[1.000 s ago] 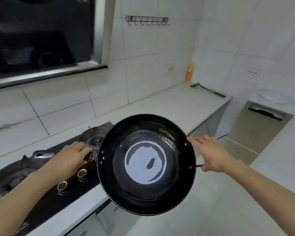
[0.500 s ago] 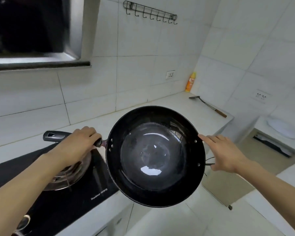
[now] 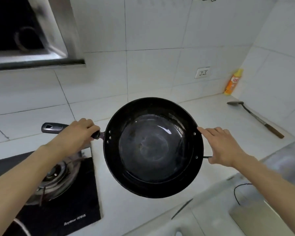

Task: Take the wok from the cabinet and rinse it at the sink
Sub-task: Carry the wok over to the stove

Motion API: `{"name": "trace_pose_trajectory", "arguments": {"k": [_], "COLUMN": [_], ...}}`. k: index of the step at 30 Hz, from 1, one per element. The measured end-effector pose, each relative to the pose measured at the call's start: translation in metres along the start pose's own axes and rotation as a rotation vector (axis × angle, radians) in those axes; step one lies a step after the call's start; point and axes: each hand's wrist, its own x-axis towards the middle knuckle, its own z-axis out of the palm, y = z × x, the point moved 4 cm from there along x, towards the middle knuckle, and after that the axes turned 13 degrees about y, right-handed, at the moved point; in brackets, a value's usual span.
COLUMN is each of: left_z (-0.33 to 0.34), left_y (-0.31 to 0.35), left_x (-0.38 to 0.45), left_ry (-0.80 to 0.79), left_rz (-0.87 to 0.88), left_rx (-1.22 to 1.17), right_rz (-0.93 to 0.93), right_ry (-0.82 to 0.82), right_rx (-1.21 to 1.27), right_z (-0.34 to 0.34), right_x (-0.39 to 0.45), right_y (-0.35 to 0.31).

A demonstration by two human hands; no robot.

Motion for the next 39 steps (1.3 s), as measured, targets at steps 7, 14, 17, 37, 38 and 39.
{"name": "trace_pose_trajectory", "arguments": {"k": [7,14,17,37,38,39], "left_z": [0.001,-0.017,-0.022,0.031,0.033,0.035], "left_y": [0.049,0.094,0.106,0.123,0.123,0.123], "left_x": [0.017,-0.021,-0.051,-0.164,-0.164,-0.165], "left_ry": [-0.069,-0.153,-0.169,-0.151,-0.154,-0.161], "left_rz": [-0.286,-0.524,-0.621,-0.886,-0.900,-0.911], "left_rx": [0.145,0.252,0.273,0.179,0.186,0.192], "right_rz": [-0.241,-0.517,-0.615,-0.852,-0.859,-0.863], "right_ry": [0.040,0.025,0.030,-0.033,-0.038,-0.040], "right_rx": [0.108,0.146,0.152,0.084,0.090,0.095], "right_z": [0.043,0.058,0.061,0.089,0.091,0.094], "right_x": [0.102,0.168,0.180,0.211,0.215,0.219], "right_y": [0.066,0.048,0.019,-0.087,-0.090,-0.093]}}
